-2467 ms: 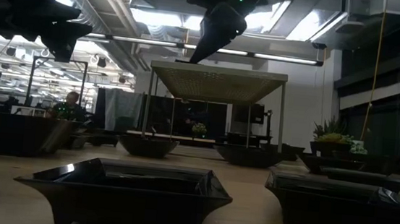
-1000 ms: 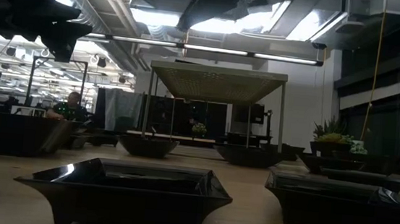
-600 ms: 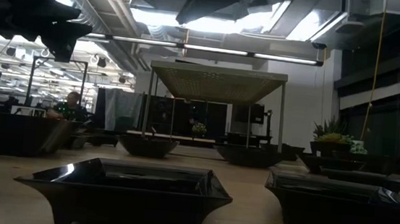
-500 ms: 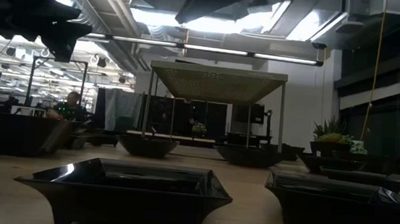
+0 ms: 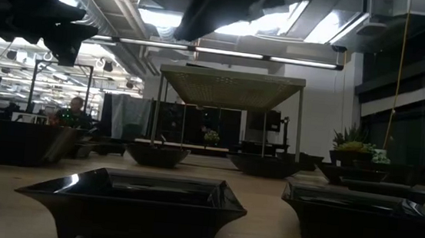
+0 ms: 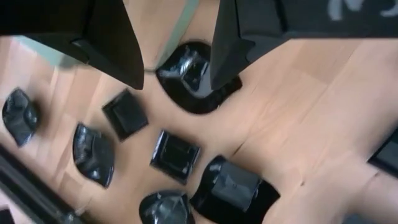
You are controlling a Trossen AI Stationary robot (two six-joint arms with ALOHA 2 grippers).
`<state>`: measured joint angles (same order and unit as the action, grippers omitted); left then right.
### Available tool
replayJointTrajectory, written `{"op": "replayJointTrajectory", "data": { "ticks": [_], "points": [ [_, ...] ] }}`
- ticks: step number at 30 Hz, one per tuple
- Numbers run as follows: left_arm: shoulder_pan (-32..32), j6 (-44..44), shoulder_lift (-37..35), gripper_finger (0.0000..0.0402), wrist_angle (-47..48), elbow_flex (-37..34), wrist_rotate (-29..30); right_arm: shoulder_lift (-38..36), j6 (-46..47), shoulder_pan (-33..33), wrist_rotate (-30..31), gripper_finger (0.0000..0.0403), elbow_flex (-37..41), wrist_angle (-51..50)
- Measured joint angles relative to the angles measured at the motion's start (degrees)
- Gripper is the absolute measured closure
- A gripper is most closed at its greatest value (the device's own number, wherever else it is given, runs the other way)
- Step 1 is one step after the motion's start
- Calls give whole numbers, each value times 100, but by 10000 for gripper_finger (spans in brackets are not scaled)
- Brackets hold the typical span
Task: Pick & Place Mini shaped plates
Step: Stack the black leaf shaped plate on top of the black leaf shaped plate on the shelf
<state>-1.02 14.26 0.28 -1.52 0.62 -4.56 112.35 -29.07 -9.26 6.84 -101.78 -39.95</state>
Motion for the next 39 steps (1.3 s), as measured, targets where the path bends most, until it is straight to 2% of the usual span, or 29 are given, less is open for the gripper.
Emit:
{"op": "replayJointTrajectory", "data": {
  "ticks": [14,24,39],
  "points": [
    [1,0,63,249,2,-2,-2,634,13,-24,-86,221,0,380],
    [0,0,63,249,0,-2,-2,1272,453,-81,-86,239,0,421],
    [1,0,63,249,1,-2,-2,1610,933,-105,-38,254,0,476]
  ]
}}
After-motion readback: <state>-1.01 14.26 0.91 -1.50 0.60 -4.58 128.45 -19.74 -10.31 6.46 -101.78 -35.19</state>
